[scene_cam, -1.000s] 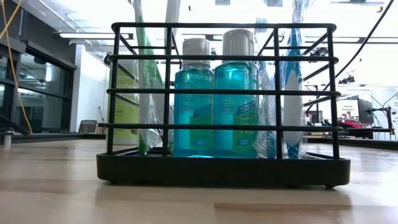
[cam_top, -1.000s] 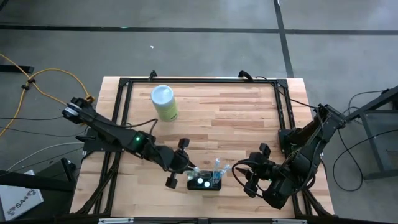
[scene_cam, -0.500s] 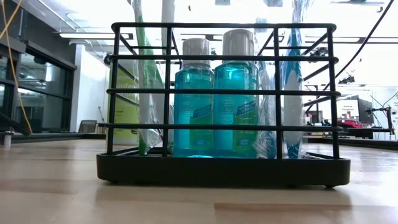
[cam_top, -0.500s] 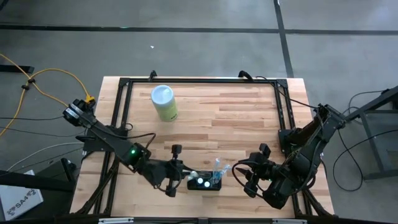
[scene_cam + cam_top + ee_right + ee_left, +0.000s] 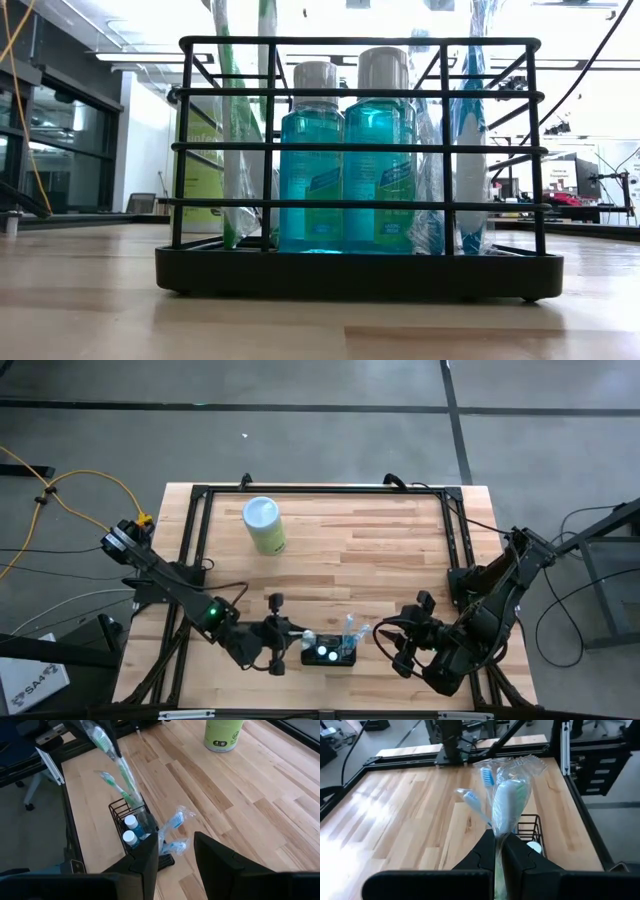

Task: Pick & Place toothbrushing station
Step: Put the green toothbrush into the mesh organizer

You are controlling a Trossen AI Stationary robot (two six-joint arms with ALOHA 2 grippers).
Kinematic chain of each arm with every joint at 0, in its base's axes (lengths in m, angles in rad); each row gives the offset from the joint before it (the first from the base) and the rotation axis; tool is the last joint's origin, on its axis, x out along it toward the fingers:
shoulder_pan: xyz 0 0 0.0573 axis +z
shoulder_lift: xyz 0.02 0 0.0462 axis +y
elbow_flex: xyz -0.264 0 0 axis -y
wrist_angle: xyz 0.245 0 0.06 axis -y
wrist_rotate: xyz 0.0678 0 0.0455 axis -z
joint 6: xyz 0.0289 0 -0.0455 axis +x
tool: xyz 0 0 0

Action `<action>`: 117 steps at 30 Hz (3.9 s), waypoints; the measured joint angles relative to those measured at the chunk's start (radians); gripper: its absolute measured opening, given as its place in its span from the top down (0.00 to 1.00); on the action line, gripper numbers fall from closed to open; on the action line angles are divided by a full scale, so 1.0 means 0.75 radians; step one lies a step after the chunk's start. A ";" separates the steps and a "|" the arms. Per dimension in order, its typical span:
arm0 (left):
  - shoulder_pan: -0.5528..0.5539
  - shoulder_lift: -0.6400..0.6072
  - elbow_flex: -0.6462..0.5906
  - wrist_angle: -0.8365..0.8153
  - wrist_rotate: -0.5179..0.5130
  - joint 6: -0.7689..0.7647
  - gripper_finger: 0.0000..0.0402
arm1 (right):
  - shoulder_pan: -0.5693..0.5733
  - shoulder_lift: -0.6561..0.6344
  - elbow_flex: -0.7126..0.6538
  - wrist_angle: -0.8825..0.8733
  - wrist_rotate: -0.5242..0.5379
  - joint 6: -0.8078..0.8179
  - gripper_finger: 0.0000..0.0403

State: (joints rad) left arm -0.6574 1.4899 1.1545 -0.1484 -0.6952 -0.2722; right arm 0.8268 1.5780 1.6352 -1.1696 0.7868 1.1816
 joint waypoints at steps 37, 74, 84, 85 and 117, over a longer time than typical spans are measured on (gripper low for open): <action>-0.139 0.096 -0.001 0.107 -0.379 -0.261 1.00 | 0.000 0.001 0.000 0.010 0.000 -0.036 0.71; -0.136 0.258 0.001 0.070 -0.489 -0.516 1.00 | -0.001 0.001 0.000 0.029 0.000 -0.046 0.71; -0.102 0.303 0.001 0.067 -0.415 -0.546 1.00 | -0.001 0.001 0.000 0.029 0.000 -0.049 0.71; -0.101 0.303 0.001 0.066 -0.409 -0.547 1.00 | -0.001 0.001 0.000 0.029 0.000 -0.048 0.71; -0.095 0.301 0.001 -0.045 -0.284 -0.634 0.84 | 0.000 0.001 0.000 0.030 0.000 -0.047 0.71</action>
State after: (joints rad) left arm -0.7288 1.7153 1.1553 -0.1820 -0.9083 -0.7477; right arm 0.8267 1.5784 1.6352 -1.1473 0.7868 1.1461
